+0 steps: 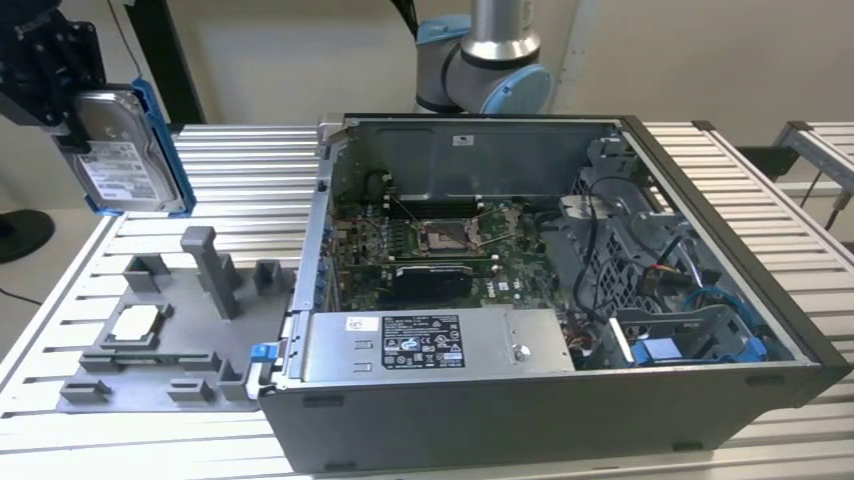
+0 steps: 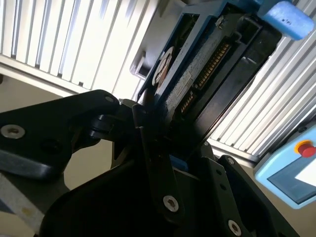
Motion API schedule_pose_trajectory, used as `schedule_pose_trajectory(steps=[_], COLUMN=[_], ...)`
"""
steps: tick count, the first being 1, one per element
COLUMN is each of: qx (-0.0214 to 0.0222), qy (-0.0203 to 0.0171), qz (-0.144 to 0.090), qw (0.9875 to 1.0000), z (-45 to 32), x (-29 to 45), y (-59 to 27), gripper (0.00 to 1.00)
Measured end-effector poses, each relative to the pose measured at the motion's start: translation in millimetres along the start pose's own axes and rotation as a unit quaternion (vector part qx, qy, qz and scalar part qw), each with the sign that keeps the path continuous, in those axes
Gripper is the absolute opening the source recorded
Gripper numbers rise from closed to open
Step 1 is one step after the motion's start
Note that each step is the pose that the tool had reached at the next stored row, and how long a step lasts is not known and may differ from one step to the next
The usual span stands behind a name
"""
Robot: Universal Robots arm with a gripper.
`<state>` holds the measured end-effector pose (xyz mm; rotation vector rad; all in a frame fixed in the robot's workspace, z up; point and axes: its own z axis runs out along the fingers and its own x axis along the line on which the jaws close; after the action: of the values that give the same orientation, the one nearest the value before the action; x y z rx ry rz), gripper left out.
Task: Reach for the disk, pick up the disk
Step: 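Pick up the disk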
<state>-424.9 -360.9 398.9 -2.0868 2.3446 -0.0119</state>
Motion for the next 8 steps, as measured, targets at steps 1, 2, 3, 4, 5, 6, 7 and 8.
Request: schedule_pose_trajectory(steps=[1,2,3,4,5,6,7,8], qx=[-0.0001,0.0,0.0,0.0,0.0,0.0,0.0,-0.0001], qy=[0.0,0.0,0.0,0.0,0.0,0.0,0.0,0.0], qz=[0.0,0.0,0.0,0.0,0.0,0.0,0.0,0.0], qw=[1.0,1.0,1.0,1.0,1.0,1.0,1.0,1.0], z=[-1.7,-3.3,-4.9,-6.6,-8.3,-10.0,-11.8,-13.7], x=[0.0,0.0,0.0,0.0,0.0,0.0,0.0,0.0], y=[0.0,0.0,0.0,-0.1,-0.1,-0.1,-0.1,-0.1], gripper=[0.0,0.0,0.0,0.0,0.0,0.0,0.0,0.0])
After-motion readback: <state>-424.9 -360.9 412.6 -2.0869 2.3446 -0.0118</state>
